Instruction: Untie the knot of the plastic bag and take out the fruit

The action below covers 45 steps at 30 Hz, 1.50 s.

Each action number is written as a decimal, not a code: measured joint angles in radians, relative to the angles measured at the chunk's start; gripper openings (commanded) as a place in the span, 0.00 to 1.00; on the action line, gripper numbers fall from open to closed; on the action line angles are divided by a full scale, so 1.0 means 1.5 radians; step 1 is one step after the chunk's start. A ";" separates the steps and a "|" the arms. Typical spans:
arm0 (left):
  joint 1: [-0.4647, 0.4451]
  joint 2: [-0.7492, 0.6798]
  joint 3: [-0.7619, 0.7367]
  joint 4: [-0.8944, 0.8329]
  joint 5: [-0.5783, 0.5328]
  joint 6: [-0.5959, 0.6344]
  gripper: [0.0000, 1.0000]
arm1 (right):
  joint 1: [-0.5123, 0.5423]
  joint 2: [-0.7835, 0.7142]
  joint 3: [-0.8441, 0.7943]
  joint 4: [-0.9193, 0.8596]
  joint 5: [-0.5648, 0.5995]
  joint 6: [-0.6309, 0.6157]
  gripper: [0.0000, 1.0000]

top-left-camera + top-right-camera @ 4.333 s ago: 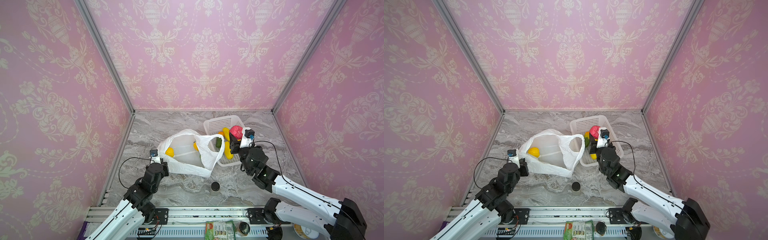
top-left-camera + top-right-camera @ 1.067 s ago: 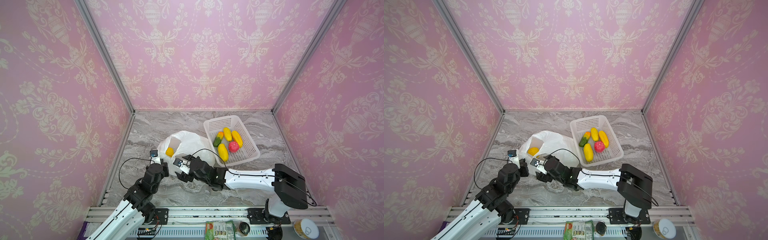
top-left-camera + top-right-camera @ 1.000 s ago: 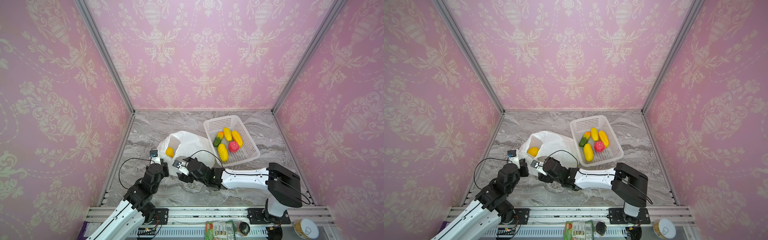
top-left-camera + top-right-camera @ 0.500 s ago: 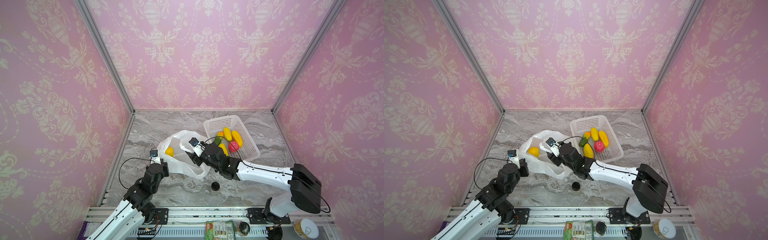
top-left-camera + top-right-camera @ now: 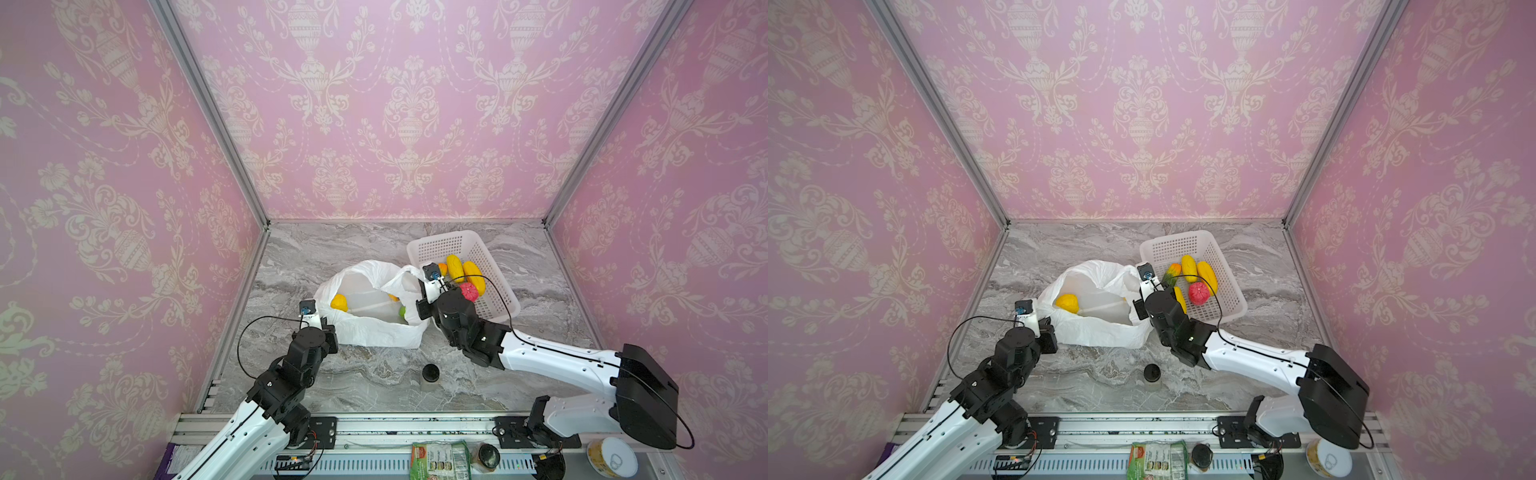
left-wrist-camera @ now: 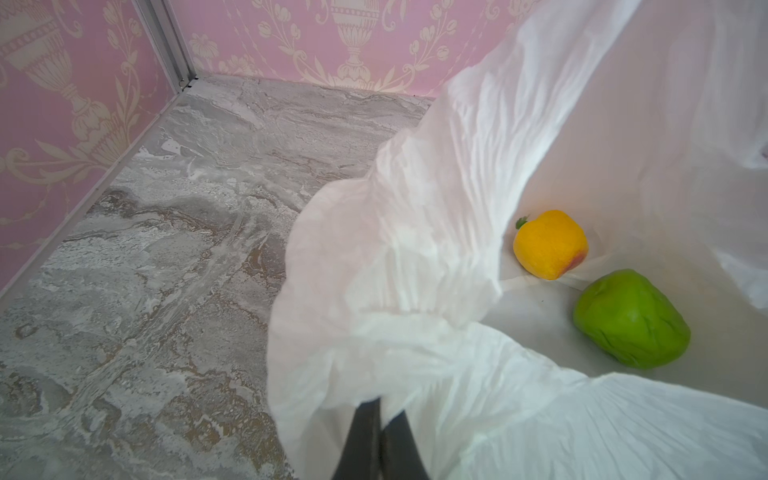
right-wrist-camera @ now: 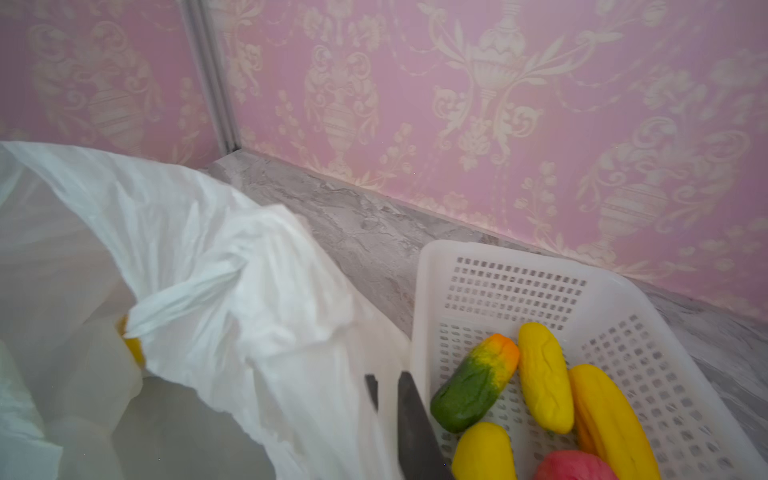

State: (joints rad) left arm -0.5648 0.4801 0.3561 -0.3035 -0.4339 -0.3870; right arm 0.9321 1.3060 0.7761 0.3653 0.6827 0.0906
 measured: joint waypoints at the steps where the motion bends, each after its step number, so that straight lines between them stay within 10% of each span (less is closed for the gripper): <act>1: 0.000 0.000 0.000 0.000 0.000 0.000 0.00 | -0.007 -0.010 -0.012 0.001 0.027 0.016 0.14; 14: 0.000 -0.001 0.000 0.000 0.002 0.000 0.00 | -0.112 -0.002 -0.042 -0.079 0.111 0.183 0.23; 20: 0.000 -0.001 0.000 0.000 0.004 0.000 0.00 | -0.136 -0.017 -0.048 -0.086 0.057 0.164 0.72; 30: 0.000 0.017 0.000 0.001 0.004 0.000 0.00 | -0.112 -0.185 -0.051 -0.079 -0.143 0.052 0.88; 38: 0.000 0.015 0.000 0.000 0.004 0.000 0.00 | -0.026 -0.239 0.076 -0.137 -0.220 -0.023 0.62; 45: 0.000 0.007 0.000 0.000 0.005 0.000 0.00 | 0.058 -0.028 0.239 -0.161 -0.301 -0.033 0.48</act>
State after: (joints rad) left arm -0.5648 0.4904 0.3561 -0.3038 -0.4263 -0.3870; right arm 1.0199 1.2633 1.1339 0.1242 0.2317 0.0418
